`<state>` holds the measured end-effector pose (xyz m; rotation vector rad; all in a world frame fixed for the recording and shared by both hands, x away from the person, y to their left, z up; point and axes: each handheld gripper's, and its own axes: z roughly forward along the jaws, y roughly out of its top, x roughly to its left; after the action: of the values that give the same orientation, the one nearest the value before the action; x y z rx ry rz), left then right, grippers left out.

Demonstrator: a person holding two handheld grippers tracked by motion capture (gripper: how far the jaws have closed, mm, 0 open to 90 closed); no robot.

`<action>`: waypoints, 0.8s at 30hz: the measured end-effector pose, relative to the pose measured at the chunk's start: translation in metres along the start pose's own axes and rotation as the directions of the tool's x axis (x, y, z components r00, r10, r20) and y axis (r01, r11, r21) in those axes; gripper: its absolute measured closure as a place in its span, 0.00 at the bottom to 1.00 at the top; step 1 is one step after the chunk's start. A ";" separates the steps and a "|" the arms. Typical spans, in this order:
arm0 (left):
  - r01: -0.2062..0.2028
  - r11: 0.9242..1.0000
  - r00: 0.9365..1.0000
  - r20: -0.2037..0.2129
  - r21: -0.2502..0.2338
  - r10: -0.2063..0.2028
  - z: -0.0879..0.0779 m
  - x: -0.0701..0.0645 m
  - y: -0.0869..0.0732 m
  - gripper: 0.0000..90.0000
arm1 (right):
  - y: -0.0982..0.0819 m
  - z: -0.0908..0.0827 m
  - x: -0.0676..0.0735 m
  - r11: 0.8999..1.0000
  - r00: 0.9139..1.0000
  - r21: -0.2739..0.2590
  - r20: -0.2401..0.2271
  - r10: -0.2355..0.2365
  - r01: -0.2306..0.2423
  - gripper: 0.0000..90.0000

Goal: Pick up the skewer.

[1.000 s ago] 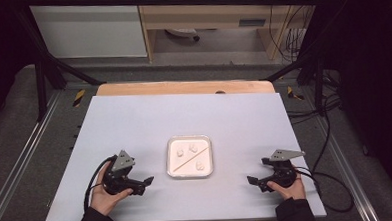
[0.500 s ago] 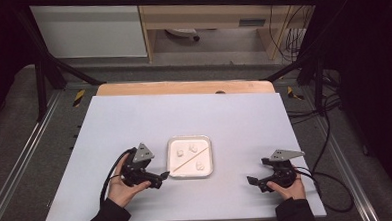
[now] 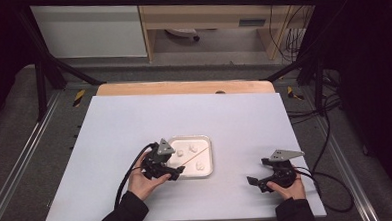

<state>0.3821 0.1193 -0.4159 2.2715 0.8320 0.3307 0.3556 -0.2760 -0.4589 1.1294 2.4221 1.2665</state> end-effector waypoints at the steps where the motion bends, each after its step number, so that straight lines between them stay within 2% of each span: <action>1: -0.001 1.000 1.000 0.008 0.006 0.001 0.002 -0.001 0.001 0.37 | 0.000 0.000 0.000 1.000 1.000 0.000 0.000 0.000 0.000 0.01; 2: -0.001 1.000 1.000 0.011 0.008 0.001 0.005 -0.001 0.002 0.43 | 0.000 0.001 0.000 1.000 1.000 0.003 -0.001 -0.002 0.002 0.01; 3: -0.006 1.000 1.000 0.008 0.012 0.006 0.007 -0.002 0.002 0.43 | 0.000 0.001 0.000 1.000 1.000 0.003 -0.001 -0.002 0.002 0.01; 5: -0.006 1.000 1.000 0.011 0.022 0.006 0.013 -0.002 0.003 0.51 | 0.000 0.001 0.000 1.000 1.000 0.005 -0.001 -0.001 0.001 0.01; 6: -0.005 1.000 1.000 0.011 0.025 0.005 0.015 -0.003 0.004 0.51 | 0.000 0.001 0.000 1.000 1.000 0.005 -0.001 -0.001 0.001 0.01; 7: -0.014 0.999 1.000 0.010 0.032 0.014 0.017 -0.003 0.004 0.60 | 0.000 0.001 0.000 1.000 1.000 0.005 -0.002 -0.002 0.002 0.01; 10: -0.017 0.999 1.000 0.015 0.040 0.017 0.022 -0.005 0.004 0.65 | 0.000 0.001 0.000 1.000 1.000 0.005 -0.001 -0.003 0.003 0.01; 11: -0.026 0.999 1.000 0.006 0.046 0.026 0.023 -0.005 0.004 0.71 | 0.000 0.001 0.000 1.000 1.000 0.007 -0.002 -0.002 0.002 0.01; 20: -0.031 0.998 1.000 -0.003 0.050 0.031 0.028 -0.004 0.003 0.87 | 0.000 0.001 0.000 1.000 1.000 0.007 -0.003 -0.001 0.001 0.01; 24: -0.029 0.998 1.000 0.012 0.055 0.028 0.030 -0.004 0.002 0.92 | 0.000 0.001 0.000 1.000 1.000 0.006 -0.003 -0.002 0.002 0.01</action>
<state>0.3936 0.1004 -0.4366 2.3363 0.8124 0.3108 0.3560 -0.2756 -0.4593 1.1266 2.4302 1.2628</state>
